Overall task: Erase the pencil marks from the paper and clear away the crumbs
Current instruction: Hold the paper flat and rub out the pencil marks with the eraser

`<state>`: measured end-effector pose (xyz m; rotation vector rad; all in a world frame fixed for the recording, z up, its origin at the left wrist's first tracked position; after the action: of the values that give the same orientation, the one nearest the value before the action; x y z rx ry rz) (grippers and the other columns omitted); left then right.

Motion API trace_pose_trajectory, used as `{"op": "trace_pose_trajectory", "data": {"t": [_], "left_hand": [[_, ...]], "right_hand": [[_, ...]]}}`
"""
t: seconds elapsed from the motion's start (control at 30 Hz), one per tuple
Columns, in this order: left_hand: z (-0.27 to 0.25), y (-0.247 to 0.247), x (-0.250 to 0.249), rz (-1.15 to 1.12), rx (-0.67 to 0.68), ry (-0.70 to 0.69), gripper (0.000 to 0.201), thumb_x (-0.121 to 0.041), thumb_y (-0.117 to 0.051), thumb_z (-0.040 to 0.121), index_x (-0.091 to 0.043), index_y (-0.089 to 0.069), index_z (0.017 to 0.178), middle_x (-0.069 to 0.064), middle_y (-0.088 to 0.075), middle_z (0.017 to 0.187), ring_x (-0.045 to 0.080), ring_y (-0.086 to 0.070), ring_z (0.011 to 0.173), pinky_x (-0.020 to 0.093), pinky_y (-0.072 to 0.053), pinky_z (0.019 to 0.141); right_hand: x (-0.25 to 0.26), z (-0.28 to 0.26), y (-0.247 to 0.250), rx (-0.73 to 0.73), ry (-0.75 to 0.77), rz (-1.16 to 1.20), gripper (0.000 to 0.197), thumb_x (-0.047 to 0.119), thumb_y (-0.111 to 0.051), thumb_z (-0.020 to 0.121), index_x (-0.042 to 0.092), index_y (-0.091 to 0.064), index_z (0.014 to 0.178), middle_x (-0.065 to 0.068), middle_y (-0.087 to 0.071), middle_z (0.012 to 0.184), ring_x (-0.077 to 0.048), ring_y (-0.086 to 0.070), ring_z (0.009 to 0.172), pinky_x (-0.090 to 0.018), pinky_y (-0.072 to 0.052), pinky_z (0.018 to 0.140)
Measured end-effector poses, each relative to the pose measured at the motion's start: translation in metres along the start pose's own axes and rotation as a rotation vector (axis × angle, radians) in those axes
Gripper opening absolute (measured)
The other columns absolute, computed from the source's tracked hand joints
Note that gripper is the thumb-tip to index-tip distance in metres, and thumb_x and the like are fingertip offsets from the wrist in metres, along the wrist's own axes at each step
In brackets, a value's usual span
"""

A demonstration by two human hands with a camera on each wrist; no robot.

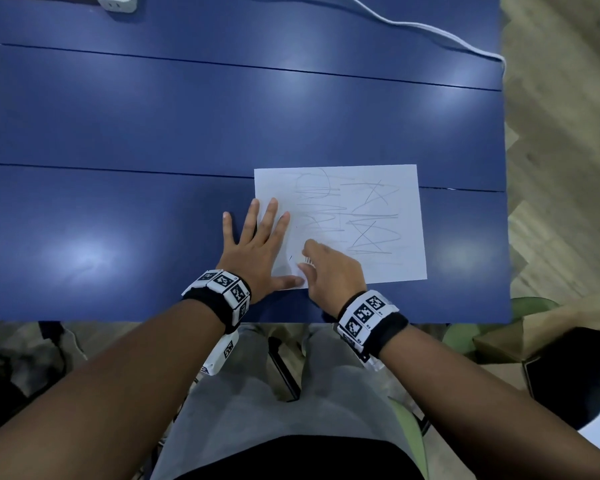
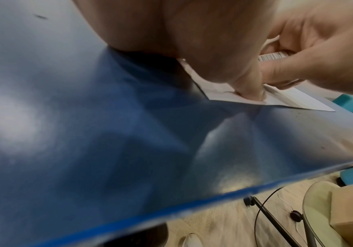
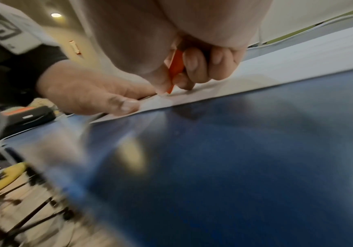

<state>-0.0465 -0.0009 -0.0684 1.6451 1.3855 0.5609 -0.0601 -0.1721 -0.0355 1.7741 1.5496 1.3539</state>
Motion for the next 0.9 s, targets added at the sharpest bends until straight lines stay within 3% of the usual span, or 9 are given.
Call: {"op": "trace_pose_trajectory", "data": {"t": [0.13,0.27,0.4,0.57,0.7,0.8,0.9], "left_hand": [[0.000,0.002,0.000,-0.001,-0.004,-0.002,0.119,-0.093,-0.032,0.076,-0.024,0.020,0.158,0.001,0.040,0.159,0.027,0.038,0.146,0.068,0.020,0.112],[0.000,0.001,0.000,-0.005,-0.006,-0.001,0.119,-0.094,-0.030,0.076,-0.023,0.021,0.157,0.000,0.042,0.158,0.027,0.038,0.146,0.068,0.021,0.111],[0.000,0.001,0.000,-0.003,-0.016,0.000,0.119,-0.093,-0.033,0.077,-0.024,0.021,0.157,0.001,0.039,0.160,0.027,0.036,0.147,0.068,0.019,0.112],[0.000,0.000,0.000,-0.007,-0.012,0.001,0.119,-0.093,-0.033,0.077,-0.025,0.023,0.157,0.000,0.041,0.159,0.027,0.038,0.146,0.069,0.018,0.113],[0.000,0.001,0.000,-0.003,-0.006,0.002,0.120,-0.093,-0.033,0.076,-0.025,0.023,0.156,0.000,0.041,0.159,0.027,0.038,0.146,0.068,0.019,0.113],[-0.001,0.001,0.000,-0.006,-0.005,-0.001,0.121,-0.094,-0.032,0.075,-0.023,0.023,0.157,0.000,0.041,0.159,0.027,0.038,0.146,0.069,0.019,0.112],[0.000,0.002,-0.001,-0.009,0.002,0.002,0.119,-0.093,-0.034,0.077,-0.025,0.024,0.156,0.000,0.041,0.159,0.027,0.039,0.146,0.068,0.020,0.112]], "right_hand": [[-0.007,0.004,0.006,-0.079,-0.080,0.062,0.015,0.029,-0.048,0.097,0.018,-0.046,0.108,0.000,-0.063,0.098,-0.027,-0.059,0.083,-0.036,-0.047,0.068],[0.000,-0.001,0.001,0.010,0.019,-0.020,0.017,0.031,-0.045,0.099,0.019,-0.043,0.111,0.000,-0.063,0.103,-0.027,-0.061,0.083,-0.036,-0.049,0.068],[-0.011,0.006,0.009,-0.088,-0.070,0.050,0.017,0.030,-0.049,0.097,0.018,-0.046,0.108,-0.001,-0.065,0.100,-0.028,-0.060,0.084,-0.037,-0.050,0.069],[-0.005,-0.003,0.001,-0.003,0.038,-0.019,0.017,0.031,-0.046,0.098,0.018,-0.044,0.110,-0.001,-0.063,0.104,-0.028,-0.061,0.084,-0.038,-0.050,0.068],[-0.010,-0.002,0.004,-0.075,-0.041,0.054,0.017,0.029,-0.050,0.096,0.017,-0.048,0.108,-0.003,-0.063,0.096,-0.030,-0.059,0.083,-0.037,-0.048,0.066],[-0.003,-0.008,-0.003,0.001,0.031,0.014,0.017,0.030,-0.047,0.097,0.018,-0.046,0.109,-0.001,-0.064,0.103,-0.029,-0.061,0.085,-0.037,-0.048,0.068],[-0.009,-0.003,0.003,-0.046,-0.013,0.026,0.017,0.031,-0.048,0.097,0.018,-0.047,0.108,-0.001,-0.064,0.101,-0.029,-0.060,0.084,-0.037,-0.050,0.069]]}}
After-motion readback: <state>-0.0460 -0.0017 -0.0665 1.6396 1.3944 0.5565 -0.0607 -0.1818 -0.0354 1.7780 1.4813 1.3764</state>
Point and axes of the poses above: each hand's wrist, its own z-axis towards the middle knuckle, its own y-axis out of the back of the hand, x = y × z, the point moved 1 cm from there along z, towards the middle knuckle
